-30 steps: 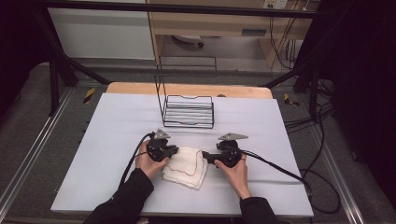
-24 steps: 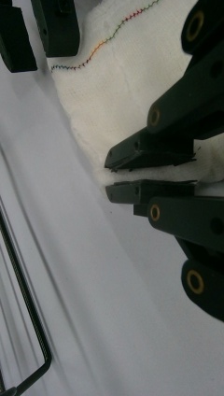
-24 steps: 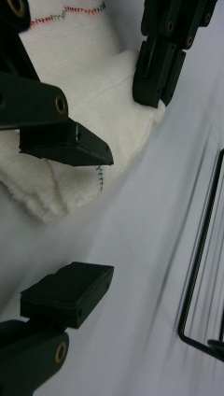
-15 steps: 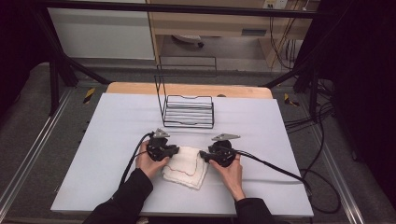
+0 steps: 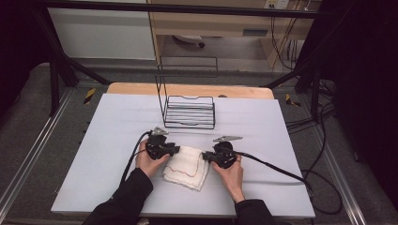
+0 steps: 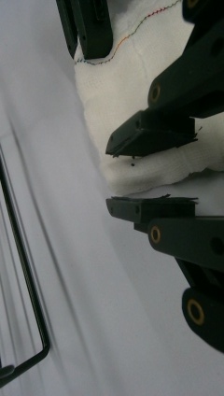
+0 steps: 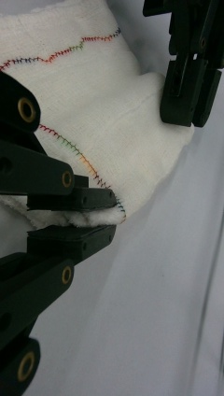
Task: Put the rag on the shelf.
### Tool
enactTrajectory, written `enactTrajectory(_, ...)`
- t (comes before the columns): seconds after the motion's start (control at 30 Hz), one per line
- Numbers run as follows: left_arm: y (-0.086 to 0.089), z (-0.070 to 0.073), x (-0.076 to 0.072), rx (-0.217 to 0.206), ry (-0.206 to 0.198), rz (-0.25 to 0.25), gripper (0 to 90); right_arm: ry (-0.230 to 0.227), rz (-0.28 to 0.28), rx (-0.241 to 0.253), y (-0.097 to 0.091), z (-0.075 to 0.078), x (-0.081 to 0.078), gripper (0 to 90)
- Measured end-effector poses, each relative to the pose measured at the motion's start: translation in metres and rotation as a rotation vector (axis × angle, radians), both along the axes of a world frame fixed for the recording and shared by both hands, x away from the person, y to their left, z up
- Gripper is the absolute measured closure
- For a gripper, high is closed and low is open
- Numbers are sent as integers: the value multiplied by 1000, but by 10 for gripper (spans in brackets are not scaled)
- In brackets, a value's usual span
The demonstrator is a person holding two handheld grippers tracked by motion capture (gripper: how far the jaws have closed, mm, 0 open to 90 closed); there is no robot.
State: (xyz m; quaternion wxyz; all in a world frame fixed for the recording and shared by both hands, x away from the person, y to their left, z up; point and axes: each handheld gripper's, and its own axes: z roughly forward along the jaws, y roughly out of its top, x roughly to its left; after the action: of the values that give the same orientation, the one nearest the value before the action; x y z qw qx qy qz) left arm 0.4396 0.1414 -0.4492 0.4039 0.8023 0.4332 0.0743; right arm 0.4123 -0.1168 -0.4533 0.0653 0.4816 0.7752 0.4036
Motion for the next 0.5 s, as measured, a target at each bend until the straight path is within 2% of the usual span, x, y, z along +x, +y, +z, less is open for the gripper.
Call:
enactTrajectory(0.17, -1, 1, 0, -9, 16, -8, 797, -17, 5, -2, 0, 0, -1, 841)
enactTrajectory(0.3, 0, 7, -2, -13, -6, -19, 826, -39, 11, -2, -1, 4, -2, 844)
enactTrajectory(0.4, 3, 15, -5, -50, -30, -23, 830, -68, 21, 14, -3, 10, -4, 844)
enactTrajectory(0.5, 5, 24, -8, -68, -51, -31, 831, -96, 30, 37, -6, 17, -6, 844)
